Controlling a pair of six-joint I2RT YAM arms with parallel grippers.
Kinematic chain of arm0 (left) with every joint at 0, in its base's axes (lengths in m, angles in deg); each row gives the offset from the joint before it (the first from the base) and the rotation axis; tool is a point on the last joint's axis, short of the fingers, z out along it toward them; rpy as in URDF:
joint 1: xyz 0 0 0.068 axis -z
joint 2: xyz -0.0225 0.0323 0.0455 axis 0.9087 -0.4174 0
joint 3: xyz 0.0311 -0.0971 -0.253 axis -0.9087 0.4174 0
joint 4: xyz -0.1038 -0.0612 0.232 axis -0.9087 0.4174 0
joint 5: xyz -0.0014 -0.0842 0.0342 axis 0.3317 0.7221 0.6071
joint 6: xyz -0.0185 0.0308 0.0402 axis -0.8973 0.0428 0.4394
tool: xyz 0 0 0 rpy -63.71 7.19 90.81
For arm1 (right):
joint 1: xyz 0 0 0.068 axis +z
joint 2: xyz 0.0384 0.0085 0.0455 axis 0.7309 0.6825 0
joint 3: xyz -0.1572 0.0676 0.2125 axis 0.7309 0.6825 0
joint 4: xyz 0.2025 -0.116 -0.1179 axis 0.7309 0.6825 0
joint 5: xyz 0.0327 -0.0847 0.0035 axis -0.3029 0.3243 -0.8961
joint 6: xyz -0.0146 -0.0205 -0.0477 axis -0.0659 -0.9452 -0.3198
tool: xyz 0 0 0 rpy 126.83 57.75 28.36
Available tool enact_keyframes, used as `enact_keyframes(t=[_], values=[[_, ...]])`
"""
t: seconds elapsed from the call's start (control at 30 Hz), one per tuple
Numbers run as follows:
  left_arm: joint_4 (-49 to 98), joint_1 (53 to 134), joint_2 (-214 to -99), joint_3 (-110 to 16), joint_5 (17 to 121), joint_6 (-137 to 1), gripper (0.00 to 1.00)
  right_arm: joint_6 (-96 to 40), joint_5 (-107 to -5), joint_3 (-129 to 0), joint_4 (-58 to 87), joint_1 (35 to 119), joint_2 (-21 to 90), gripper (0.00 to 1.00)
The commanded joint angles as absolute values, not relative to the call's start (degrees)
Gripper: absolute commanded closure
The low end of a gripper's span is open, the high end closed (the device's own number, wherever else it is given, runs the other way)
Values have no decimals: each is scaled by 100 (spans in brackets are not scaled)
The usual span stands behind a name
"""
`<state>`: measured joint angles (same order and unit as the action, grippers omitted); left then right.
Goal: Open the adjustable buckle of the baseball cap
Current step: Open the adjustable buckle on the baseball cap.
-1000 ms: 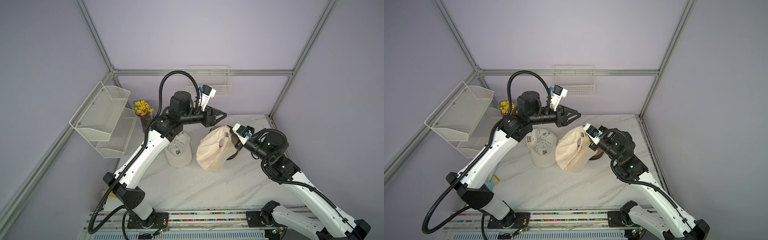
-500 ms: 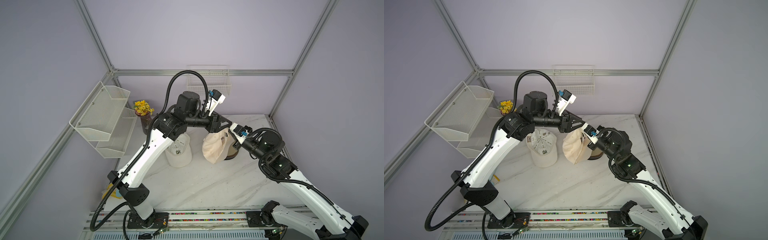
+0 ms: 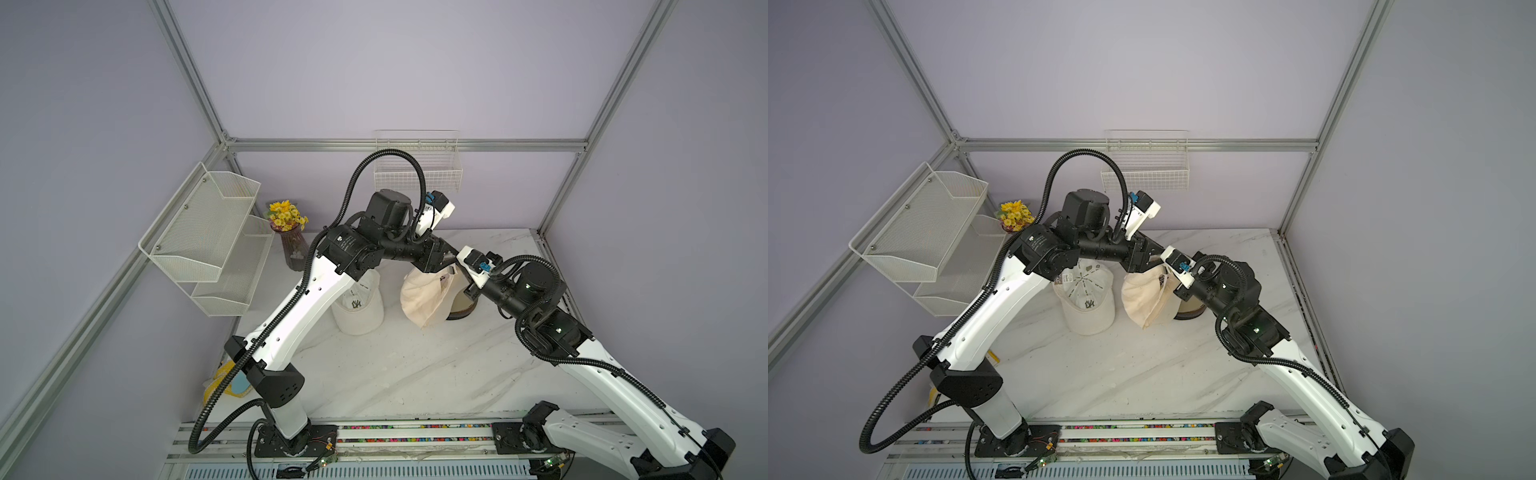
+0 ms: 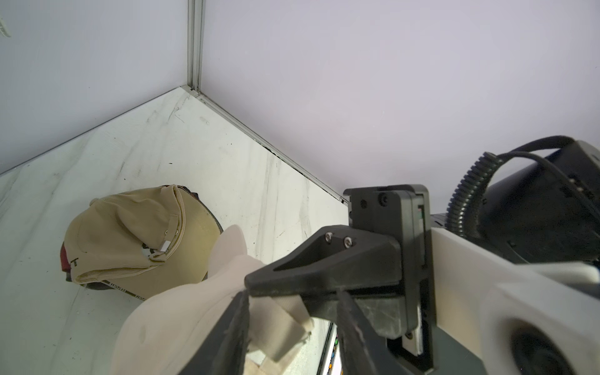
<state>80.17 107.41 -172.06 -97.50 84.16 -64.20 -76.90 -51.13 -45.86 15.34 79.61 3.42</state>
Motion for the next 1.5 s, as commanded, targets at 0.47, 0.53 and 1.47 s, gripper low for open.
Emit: enact_keyframes(t=[0.47, 0.53, 1.47], values=[[8340, 10804, -17191, -10031, 8282, -6300, 71, -7737, -5077, -4730, 1207, 8014, 193, 100], [8337, 10803, -17235, -10074, 8350, -6300, 81, -7738, -5077, -4723, 1203, 8010, 191, 100], [7802, 10809, -16574, -9694, 7798, -6001, 100, -7437, -4306, -4510, 2242, 8010, -41, 100]])
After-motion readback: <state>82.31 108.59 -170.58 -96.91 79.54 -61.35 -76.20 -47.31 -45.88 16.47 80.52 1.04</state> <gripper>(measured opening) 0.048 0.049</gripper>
